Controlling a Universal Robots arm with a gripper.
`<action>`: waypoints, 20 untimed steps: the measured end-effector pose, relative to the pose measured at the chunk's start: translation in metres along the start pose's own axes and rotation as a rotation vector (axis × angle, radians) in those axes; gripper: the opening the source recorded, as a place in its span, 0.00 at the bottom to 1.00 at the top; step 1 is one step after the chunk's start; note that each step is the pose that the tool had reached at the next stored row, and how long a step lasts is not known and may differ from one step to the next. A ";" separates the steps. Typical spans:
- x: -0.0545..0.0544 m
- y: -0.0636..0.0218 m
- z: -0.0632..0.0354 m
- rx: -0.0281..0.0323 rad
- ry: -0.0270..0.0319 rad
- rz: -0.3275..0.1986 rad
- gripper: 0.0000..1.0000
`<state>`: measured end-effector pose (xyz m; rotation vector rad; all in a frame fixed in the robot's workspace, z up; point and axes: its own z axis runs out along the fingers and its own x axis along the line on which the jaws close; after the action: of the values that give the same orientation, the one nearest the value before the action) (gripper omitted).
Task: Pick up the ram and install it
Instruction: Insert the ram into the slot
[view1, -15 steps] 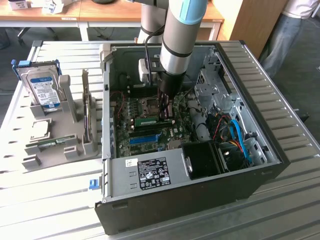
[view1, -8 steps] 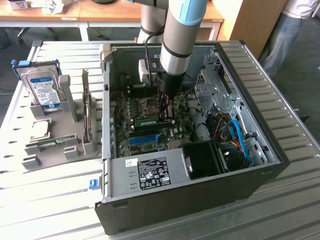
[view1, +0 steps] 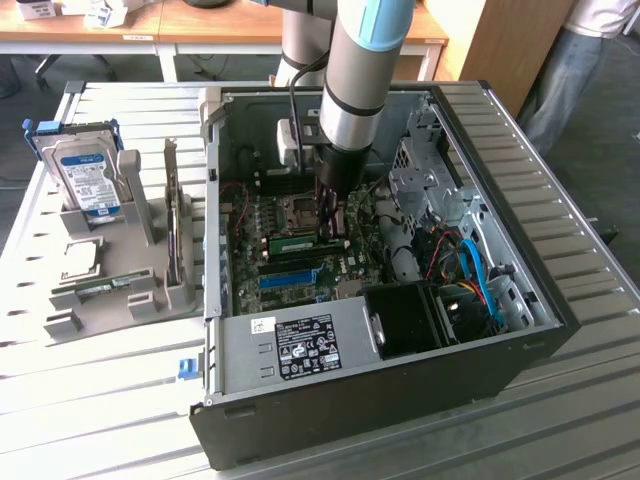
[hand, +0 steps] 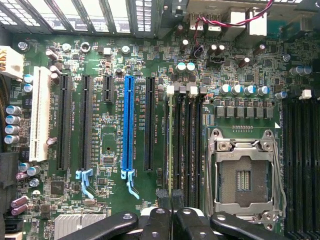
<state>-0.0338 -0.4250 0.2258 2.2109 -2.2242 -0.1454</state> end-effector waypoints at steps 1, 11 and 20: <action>0.000 0.0001 0.0000 0.0001 0.0000 0.000 0.12; 0.000 0.0010 0.0000 0.0003 0.0001 0.000 0.12; 0.000 0.0010 0.0011 0.0002 0.0002 0.000 0.12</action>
<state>-0.0349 -0.4251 0.2248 2.2107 -2.2243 -0.1451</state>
